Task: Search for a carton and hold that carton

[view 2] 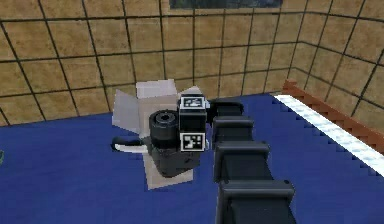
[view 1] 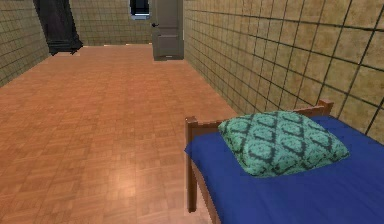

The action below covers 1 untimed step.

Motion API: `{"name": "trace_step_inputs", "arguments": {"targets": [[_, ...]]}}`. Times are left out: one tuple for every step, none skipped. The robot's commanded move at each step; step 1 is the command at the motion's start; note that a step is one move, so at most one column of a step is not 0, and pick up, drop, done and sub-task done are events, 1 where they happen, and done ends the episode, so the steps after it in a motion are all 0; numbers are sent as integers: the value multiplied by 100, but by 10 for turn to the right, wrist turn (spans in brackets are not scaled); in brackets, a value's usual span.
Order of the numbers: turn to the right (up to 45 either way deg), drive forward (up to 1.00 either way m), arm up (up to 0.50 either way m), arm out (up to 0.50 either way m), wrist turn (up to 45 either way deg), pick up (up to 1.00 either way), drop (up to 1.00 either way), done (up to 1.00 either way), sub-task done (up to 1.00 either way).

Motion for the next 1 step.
{"name": "trace_step_inputs", "arguments": {"targets": [[0,0,0,0,0,0,0,100,0]]}}
